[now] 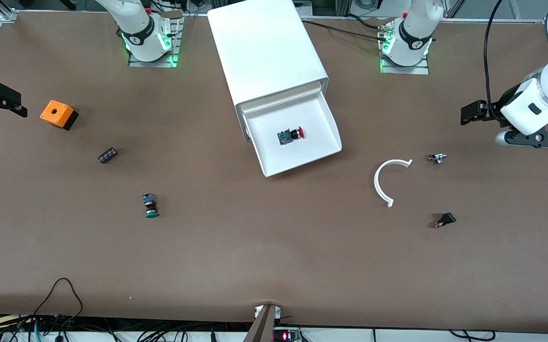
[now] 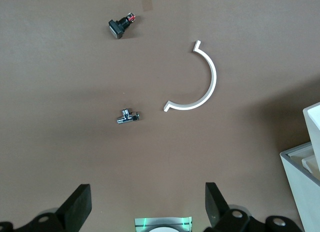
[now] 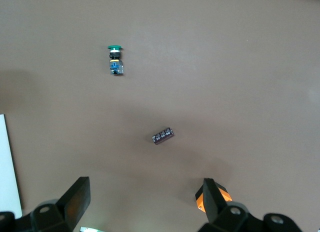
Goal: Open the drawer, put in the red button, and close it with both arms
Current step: 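Move the left gripper to the front of the open drawer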
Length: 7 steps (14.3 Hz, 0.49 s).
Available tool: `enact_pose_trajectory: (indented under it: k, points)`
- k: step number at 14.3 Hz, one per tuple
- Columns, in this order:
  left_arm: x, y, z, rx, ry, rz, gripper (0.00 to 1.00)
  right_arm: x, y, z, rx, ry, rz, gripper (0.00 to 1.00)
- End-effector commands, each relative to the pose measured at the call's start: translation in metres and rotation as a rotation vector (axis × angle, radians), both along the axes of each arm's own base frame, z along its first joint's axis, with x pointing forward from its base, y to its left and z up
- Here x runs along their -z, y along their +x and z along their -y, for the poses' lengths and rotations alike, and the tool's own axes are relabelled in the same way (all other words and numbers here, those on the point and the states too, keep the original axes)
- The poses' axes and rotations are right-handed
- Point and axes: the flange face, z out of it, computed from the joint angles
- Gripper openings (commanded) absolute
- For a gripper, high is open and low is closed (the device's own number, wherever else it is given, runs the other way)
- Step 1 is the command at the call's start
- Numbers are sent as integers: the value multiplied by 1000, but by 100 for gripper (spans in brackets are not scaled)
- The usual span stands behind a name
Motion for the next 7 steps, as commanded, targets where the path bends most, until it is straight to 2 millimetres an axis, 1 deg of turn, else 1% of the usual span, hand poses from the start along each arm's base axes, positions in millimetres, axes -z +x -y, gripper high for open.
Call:
enact_pose_trajectory:
  k: [1,3,5,7]
  points:
    - [-6,1,-1,-7,0,-6,100,-4,-6,2,-18,-8,-5,100]
    - [-6,1,-1,-9,0,-4,100,-4,-10,5,-18,-20,-31,100]
    - [-7,1,1,-31,4,-2,100,-8,-15,18,-13,-20,-28,100]
    - [-8,0,4,-61,11,-8,100,-7,-15,16,-18,-21,-31,100]
